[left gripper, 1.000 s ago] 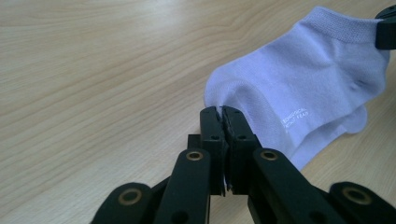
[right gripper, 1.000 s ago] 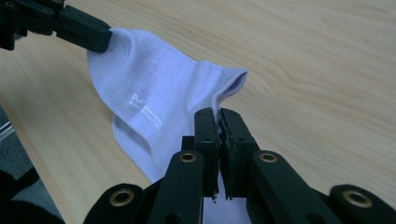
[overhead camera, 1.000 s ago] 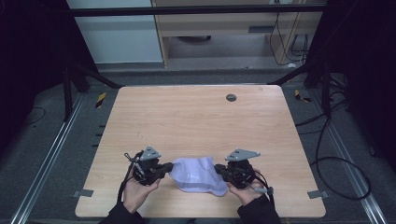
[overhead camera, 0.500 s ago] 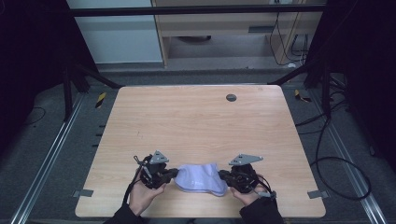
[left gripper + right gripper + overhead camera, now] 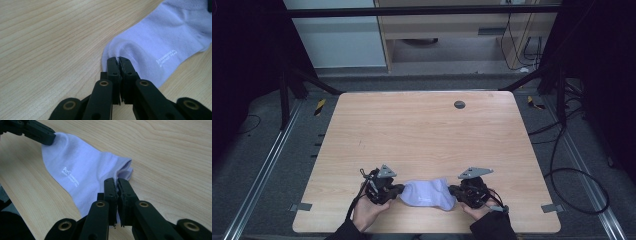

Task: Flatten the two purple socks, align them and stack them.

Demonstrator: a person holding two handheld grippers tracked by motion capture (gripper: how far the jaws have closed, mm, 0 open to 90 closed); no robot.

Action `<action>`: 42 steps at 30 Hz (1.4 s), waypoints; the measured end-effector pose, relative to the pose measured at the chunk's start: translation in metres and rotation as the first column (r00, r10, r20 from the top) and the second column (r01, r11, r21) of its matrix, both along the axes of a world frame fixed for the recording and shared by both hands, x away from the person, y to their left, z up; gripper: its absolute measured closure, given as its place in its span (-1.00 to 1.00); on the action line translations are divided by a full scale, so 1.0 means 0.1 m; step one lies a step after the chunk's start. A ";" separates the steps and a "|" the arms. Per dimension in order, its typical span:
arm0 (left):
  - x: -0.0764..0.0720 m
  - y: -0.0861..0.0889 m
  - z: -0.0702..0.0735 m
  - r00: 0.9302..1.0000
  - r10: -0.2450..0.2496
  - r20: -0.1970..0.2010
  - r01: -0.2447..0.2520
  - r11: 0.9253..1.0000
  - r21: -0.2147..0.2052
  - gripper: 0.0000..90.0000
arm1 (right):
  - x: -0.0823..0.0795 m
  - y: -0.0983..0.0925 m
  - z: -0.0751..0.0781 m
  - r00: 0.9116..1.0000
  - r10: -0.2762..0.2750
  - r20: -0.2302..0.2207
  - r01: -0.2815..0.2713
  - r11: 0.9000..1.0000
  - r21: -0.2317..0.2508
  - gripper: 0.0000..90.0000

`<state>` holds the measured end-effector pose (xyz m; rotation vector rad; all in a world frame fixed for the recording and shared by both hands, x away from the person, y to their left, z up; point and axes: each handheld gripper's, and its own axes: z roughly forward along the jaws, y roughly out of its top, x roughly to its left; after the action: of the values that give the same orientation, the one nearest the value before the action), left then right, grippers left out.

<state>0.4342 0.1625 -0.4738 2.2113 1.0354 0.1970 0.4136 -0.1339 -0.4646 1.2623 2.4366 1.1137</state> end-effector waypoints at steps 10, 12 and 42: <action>-0.01 0.01 0.02 0.999 0.026 0.029 -0.026 1.000 0.002 0.65 | 0.02 -0.03 -0.06 0.999 -0.020 0.027 0.021 0.999 -0.041 0.61; -0.02 0.00 0.06 0.998 0.034 0.055 -0.033 0.999 -0.011 0.58 | 0.01 -0.03 -0.04 0.998 -0.025 0.053 0.027 0.999 -0.025 0.59; -0.01 0.03 0.11 0.987 0.045 0.157 -0.034 0.997 -0.076 0.50 | 0.13 -0.18 -0.10 0.989 -0.008 0.150 -0.002 0.998 0.064 0.51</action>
<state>0.4331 0.1657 -0.4626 2.0745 0.9840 0.3419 0.4268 -0.1520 -0.4750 1.1545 2.3055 1.2476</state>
